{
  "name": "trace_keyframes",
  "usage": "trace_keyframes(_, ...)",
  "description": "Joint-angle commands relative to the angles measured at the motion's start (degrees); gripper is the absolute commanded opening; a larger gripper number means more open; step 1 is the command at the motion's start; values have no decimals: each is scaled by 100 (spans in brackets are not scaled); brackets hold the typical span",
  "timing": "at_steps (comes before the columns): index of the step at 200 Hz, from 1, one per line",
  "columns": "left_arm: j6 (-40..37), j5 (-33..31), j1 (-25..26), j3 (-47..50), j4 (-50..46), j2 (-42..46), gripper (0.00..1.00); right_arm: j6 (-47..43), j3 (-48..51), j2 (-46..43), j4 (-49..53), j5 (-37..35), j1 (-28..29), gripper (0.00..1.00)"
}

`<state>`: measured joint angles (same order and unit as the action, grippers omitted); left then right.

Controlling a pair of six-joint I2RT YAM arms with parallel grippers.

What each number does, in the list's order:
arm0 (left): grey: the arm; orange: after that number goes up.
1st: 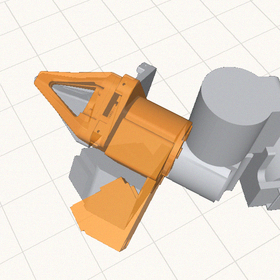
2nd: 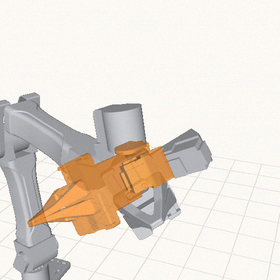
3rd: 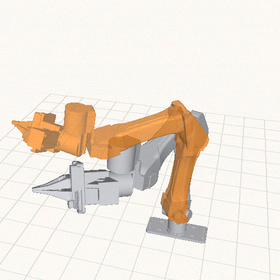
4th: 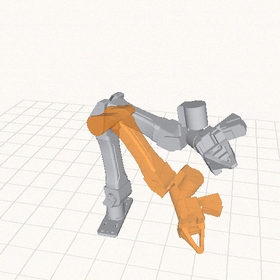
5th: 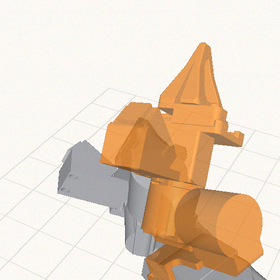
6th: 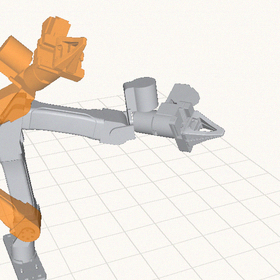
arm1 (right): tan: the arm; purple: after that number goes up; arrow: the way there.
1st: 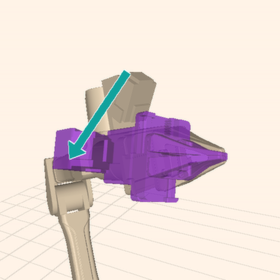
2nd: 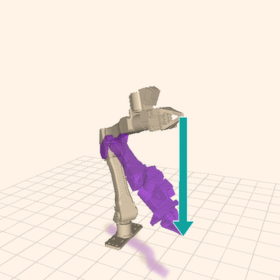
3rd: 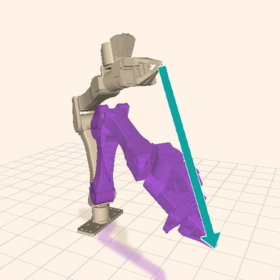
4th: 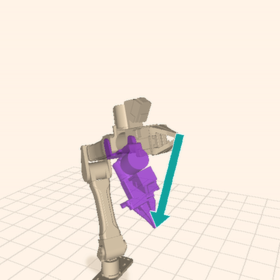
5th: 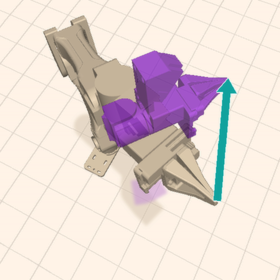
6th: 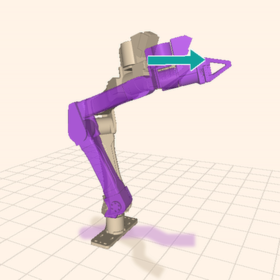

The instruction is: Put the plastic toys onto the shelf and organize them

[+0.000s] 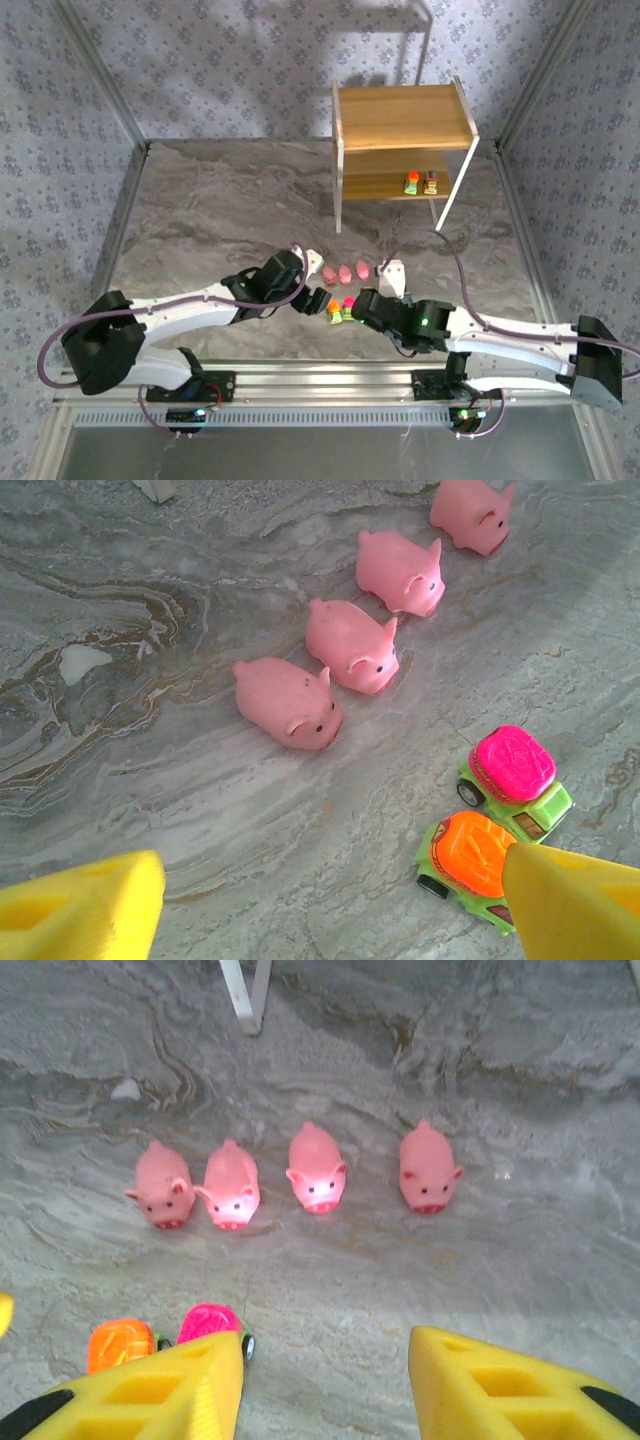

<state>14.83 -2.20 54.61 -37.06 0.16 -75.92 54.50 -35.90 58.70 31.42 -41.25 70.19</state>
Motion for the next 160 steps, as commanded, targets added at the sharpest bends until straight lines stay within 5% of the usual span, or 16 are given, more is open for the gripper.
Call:
trace_keyframes(1, 29, 34, -62, -117, -16, 6, 87, 772, 145, 282, -43, -181, 233, 49)
trace_keyframes(160, 55, 96, -126, -128, -69, 30, 87, 1224, -48, 1847, -962, 262, 699, 57)
